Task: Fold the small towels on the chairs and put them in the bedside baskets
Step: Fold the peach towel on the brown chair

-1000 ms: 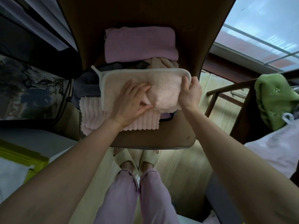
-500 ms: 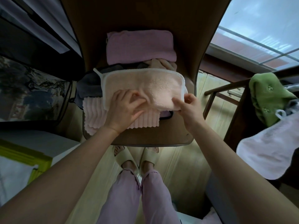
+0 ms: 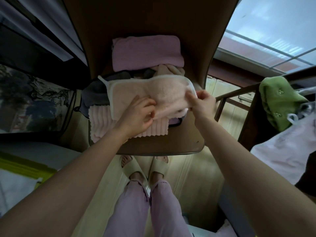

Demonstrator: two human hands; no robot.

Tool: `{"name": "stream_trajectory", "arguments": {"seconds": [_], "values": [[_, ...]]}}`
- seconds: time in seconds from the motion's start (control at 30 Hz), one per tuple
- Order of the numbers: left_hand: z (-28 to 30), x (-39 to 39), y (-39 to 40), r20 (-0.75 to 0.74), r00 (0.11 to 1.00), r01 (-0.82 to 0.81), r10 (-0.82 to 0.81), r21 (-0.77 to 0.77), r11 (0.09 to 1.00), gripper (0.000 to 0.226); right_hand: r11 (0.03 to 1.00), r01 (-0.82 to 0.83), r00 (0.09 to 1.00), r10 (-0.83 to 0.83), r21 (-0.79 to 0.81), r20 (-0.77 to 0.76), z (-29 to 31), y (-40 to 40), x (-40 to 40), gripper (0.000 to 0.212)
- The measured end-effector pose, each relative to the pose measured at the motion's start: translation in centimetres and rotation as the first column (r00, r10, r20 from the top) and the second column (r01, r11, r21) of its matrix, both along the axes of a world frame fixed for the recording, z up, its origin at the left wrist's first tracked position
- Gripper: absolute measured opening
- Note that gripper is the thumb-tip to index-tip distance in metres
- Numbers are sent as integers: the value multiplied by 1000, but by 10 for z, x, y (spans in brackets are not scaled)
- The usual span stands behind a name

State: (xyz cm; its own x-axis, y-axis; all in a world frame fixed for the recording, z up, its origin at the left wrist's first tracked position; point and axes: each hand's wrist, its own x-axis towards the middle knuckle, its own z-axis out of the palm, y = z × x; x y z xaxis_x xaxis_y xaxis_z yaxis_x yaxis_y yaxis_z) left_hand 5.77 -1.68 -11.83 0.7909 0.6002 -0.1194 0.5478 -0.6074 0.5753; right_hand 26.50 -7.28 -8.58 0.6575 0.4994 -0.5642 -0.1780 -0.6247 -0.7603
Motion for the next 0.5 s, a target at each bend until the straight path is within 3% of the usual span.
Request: {"name": "stream_trajectory", "arguments": {"seconds": [0.07, 0.17, 0.27, 0.4, 0.5], "values": [[4, -3, 2, 5, 1000, 20, -20, -36, 999, 11, 997, -22, 1000, 22, -73, -4, -5, -8, -1, 11], [9, 8, 6, 104, 988, -113, 116, -37, 993, 14, 992, -22, 998, 15, -121, -53, -8, -12, 0, 38], [3, 31, 9, 161, 962, -215, 222, -63, 975, 39, 995, -70, 997, 68, -72, -30, -9, 1, 3, 47], [-19, 48, 11, -69, 988, -143, 140, -45, 989, 65, 983, -124, 990, 132, -132, 56, -15, 28, 6, 37], [-34, 48, 11, -187, 973, -131, 132, 18, 991, 76, 971, -177, 984, 171, -160, -52, -20, 35, 9, 33]]}}
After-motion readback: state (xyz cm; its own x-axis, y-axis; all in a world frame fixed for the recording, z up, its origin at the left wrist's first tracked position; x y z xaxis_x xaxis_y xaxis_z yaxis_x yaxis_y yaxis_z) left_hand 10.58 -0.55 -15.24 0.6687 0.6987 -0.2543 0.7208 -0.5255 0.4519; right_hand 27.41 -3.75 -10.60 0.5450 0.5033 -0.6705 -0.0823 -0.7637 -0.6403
